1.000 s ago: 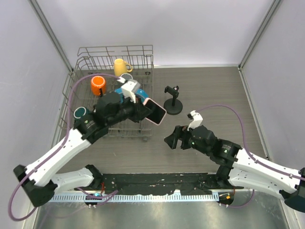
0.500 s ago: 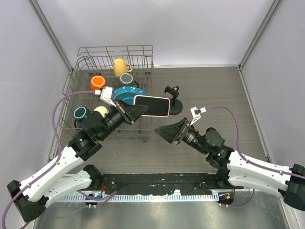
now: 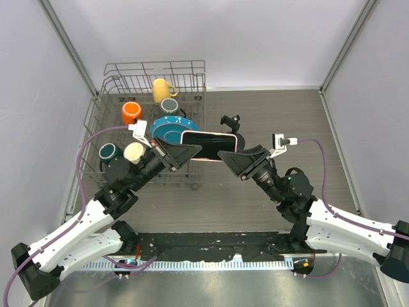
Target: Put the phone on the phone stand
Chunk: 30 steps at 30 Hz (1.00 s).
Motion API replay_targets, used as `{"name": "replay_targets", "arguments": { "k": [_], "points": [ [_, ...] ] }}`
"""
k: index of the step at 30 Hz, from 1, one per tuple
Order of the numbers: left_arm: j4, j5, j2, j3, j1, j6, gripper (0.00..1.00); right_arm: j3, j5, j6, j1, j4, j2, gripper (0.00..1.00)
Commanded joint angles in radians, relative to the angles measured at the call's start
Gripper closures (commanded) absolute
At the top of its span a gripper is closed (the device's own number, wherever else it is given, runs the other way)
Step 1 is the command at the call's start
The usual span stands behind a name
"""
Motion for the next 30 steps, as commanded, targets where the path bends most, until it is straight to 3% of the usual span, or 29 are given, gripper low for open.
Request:
{"name": "replay_targets", "arguments": {
  "k": [1,4,7,9,10,12,14,16,20,23,27,30],
  "points": [
    [0.191,0.058,-0.015,0.008,-0.001,-0.051,1.0,0.077,0.062,-0.027,0.004,0.067,0.023,0.39],
    [0.204,0.063,-0.017,-0.006,0.0,-0.069,1.0,0.101,0.039,-0.029,0.002,0.079,0.05,0.51],
    [0.038,0.112,-0.025,0.043,0.001,0.015,0.97,0.132,-0.013,-0.101,0.002,-0.025,0.031,0.99],
    [-0.096,0.143,-0.035,0.113,0.001,0.081,0.75,0.14,0.003,-0.177,0.002,-0.184,-0.008,1.0],
    [-0.223,0.147,-0.044,0.144,0.001,0.16,0.42,0.14,0.047,-0.199,0.002,-0.243,-0.034,1.0],
    [-0.319,0.147,-0.093,0.155,0.001,0.224,0.23,0.149,0.058,-0.275,0.002,-0.391,-0.115,0.99],
    [-0.475,0.062,-0.153,0.173,0.001,0.305,0.02,0.166,0.048,-0.349,0.002,-0.532,-0.193,1.0],
    [-0.646,0.013,-0.195,0.221,0.001,0.409,0.0,0.187,0.017,-0.394,0.002,-0.629,-0.267,1.0],
    [-0.88,-0.041,-0.169,0.337,0.001,0.547,0.0,0.276,-0.012,-0.489,0.002,-0.998,-0.318,1.0],
    [-0.934,0.101,-0.065,0.417,0.001,0.615,0.0,0.348,-0.097,-0.532,0.002,-1.18,-0.309,1.0],
    [-0.925,0.283,0.101,0.472,0.001,0.618,0.0,0.406,-0.248,-0.546,0.002,-1.286,-0.305,0.99],
    [-0.832,0.542,0.204,0.476,-0.011,0.612,0.03,0.43,-0.351,-0.517,0.002,-1.323,-0.315,0.99]
  ]
}}
